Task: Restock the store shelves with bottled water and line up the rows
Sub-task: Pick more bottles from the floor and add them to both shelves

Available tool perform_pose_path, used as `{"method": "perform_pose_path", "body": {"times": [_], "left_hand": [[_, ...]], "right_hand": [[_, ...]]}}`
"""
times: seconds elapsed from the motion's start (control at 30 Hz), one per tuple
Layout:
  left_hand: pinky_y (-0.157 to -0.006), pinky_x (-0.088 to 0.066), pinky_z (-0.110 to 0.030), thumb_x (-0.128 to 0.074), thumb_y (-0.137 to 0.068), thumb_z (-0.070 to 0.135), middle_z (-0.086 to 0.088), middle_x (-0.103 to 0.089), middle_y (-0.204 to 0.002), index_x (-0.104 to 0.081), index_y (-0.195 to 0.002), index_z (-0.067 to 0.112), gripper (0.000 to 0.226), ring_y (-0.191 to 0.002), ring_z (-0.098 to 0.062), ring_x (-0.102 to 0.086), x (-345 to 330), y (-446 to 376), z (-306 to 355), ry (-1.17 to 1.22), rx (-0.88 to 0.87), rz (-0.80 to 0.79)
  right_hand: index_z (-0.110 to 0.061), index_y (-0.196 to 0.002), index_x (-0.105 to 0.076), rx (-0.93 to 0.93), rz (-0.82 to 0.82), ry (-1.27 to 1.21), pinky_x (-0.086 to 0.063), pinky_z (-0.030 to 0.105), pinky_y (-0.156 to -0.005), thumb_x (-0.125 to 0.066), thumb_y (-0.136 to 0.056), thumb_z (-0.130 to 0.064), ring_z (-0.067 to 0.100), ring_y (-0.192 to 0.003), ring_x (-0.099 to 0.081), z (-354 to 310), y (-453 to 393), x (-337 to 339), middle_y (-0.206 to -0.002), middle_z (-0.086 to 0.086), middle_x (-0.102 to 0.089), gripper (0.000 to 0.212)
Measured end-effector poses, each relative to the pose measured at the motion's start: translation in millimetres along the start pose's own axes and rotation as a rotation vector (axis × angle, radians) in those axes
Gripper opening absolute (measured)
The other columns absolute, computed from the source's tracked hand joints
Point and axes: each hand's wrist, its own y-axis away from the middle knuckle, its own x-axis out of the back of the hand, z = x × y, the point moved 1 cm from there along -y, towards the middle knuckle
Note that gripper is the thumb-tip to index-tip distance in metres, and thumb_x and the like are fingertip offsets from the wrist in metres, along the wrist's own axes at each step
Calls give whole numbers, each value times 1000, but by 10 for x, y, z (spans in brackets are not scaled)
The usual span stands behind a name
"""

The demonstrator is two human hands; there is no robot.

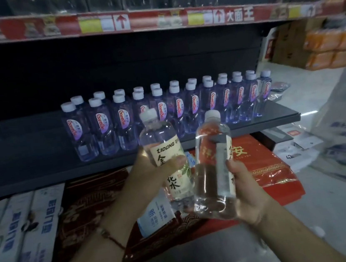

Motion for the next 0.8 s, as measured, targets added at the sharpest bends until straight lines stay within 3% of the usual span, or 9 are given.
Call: {"method": "perform_pose_path", "body": {"times": [0.07,0.2,0.3,0.37,0.47,0.6,0.67,0.7,0.8], "left_hand": [[-70,-59,-35,-86,-69,35,1,-78,-99,-56,-121,20,62,-86,-15,-76,-6,-45,85,-2,-11,89],[-67,-56,-29,-86,-74,34,6,-76,-97,-54,-112,32,50,-78,-1,-73,30,-245,583,-115,-153,181],[-65,-53,-22,-87,-69,43,12,-74,-97,-54,-107,35,52,-80,0,-72,167,-472,1198,-264,-346,233],[-65,-50,-21,-86,-66,53,19,-69,-95,-51,-110,37,58,-84,4,-67,290,-626,1617,-418,-448,272],[-68,-55,-25,-83,-68,62,21,-66,-96,-45,-121,40,69,-84,3,-65,513,-872,2121,-656,-562,311],[-68,-48,-17,-80,-66,67,25,-61,-101,-41,-134,40,83,-81,9,-58,755,-1107,2462,-996,-665,328],[-77,-47,-16,-78,-65,70,32,-54,-97,-43,-133,43,81,-83,10,-53,793,-1150,2466,-1089,-670,314],[-89,-49,-25,-76,-63,74,31,-55,-102,-42,-135,43,85,-90,6,-53,806,-1176,2423,-1112,-667,304],[-116,-29,-41,-70,-64,79,23,-56,-125,-40,-141,37,92,-110,0,-43,821,-1236,2263,-1165,-652,319]], "right_hand": [[-2,-123,-54,12,52,36,-34,55,-109,-93,-58,-36,34,-102,-57,-49,14,-36,-113,19,-58,82],[-3,-130,-57,85,377,318,-52,56,-91,-87,-54,-45,37,-102,-66,-538,-29,-316,-121,23,-66,92],[-8,-110,-66,200,457,629,-45,58,-105,-77,-53,-63,28,-102,-62,-1141,-111,-763,-111,13,-66,81],[-14,-95,-74,354,396,578,-48,60,-101,-72,-66,-45,29,-91,-68,-1495,-175,-1030,-95,9,-73,42],[-12,-96,-68,531,279,553,-61,37,-68,-72,-70,-28,20,-69,-71,-2025,-264,-1393,-78,7,-73,31],[-6,-115,-67,677,317,763,-59,36,-81,-72,-84,-19,23,-91,-72,-2694,-705,-1760,-98,8,-75,34],[-3,-116,-66,718,386,853,-60,43,-86,-78,-81,-18,30,-98,-72,-2902,-928,-1849,-105,12,-76,39],[-4,-113,-66,725,414,881,-60,45,-87,-81,-79,-18,30,-97,-73,-2973,-1035,-1883,-104,11,-76,40],[-9,-106,-67,730,485,921,-59,32,-66,-84,-77,-19,21,-83,-75,-3115,-1336,-1941,-98,7,-77,36]]}}
